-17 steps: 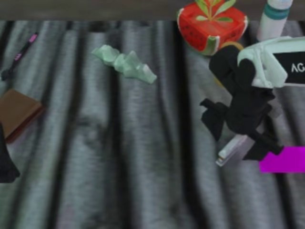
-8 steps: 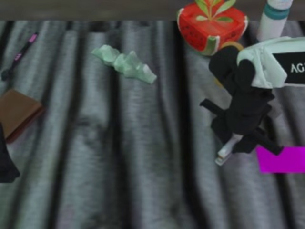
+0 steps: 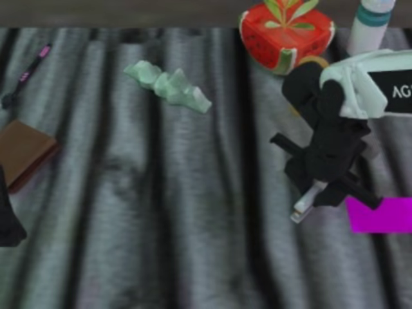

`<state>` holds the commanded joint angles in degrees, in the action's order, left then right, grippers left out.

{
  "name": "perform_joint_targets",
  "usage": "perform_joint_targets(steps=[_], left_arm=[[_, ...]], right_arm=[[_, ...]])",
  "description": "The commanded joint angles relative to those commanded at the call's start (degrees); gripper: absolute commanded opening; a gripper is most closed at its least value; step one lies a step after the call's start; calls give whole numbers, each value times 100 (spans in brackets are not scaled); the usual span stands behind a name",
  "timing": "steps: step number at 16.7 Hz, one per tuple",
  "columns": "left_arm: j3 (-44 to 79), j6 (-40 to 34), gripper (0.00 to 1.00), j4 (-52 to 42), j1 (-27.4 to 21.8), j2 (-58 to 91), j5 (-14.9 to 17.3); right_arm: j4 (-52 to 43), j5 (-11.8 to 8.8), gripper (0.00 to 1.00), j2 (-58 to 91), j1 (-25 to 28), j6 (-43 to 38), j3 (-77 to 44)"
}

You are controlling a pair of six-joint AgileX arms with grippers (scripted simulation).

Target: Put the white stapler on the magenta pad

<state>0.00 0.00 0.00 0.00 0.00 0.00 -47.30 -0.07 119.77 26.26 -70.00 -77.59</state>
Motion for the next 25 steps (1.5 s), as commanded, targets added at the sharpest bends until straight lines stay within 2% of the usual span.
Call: perform_joint_targets(steps=[10, 17, 21, 25], left_arm=[[0, 0, 100, 0, 0, 0, 0], [0, 0, 100, 0, 0, 0, 0], [0, 0, 100, 0, 0, 0, 0], [0, 0, 100, 0, 0, 0, 0]], right_arm=[[-1956, -5, 0, -662, 37, 22, -1268], [-2032, -18, 0, -684, 12, 79, -1313], [-2227, -172, 0, -728, -62, 901, -1305], [-2540, -404, 0, -797, -226, 2690, -1264]])
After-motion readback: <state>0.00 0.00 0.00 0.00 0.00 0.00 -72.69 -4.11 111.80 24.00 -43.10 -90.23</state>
